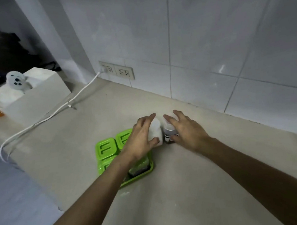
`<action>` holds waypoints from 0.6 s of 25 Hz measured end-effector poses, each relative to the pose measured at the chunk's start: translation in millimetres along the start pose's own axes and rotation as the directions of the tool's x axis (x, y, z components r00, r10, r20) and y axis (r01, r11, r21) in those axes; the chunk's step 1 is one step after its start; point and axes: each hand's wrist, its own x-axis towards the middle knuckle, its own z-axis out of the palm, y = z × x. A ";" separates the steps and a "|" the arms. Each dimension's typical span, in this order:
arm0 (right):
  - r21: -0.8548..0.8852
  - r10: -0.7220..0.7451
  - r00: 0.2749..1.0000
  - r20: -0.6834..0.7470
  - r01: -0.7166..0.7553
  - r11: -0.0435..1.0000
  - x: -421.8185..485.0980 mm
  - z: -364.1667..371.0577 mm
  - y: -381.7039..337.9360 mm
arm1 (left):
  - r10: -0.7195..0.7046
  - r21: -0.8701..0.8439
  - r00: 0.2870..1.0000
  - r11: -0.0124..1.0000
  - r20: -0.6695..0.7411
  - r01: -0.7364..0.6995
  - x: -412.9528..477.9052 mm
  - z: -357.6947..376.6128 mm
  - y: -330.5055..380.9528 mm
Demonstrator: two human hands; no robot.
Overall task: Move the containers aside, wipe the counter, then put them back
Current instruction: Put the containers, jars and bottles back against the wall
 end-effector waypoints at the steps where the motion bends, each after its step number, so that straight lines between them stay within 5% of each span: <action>1: -0.020 0.016 1.000 0.000 -0.016 1.000 6.4 -0.2 -2.1 | -0.006 -0.015 1.000 1.000 0.006 0.006 3.6 4.8 0.1; 5: -0.017 0.040 0.996 -0.077 -0.041 0.999 -2.5 -12.3 5.1 | -0.011 0.021 0.996 1.000 -0.089 0.013 14.3 15.6 9.1; 10: -0.073 0.008 0.996 -0.085 -0.014 0.997 -50.8 -31.8 32.5 | 0.173 0.096 0.985 0.980 0.017 -0.174 19.7 13.3 27.1; 15: -0.233 0.075 0.992 -0.102 -0.097 0.968 -132.4 -77.1 129.0 | 0.345 -0.083 0.920 0.938 0.186 -0.336 34.4 39.6 110.4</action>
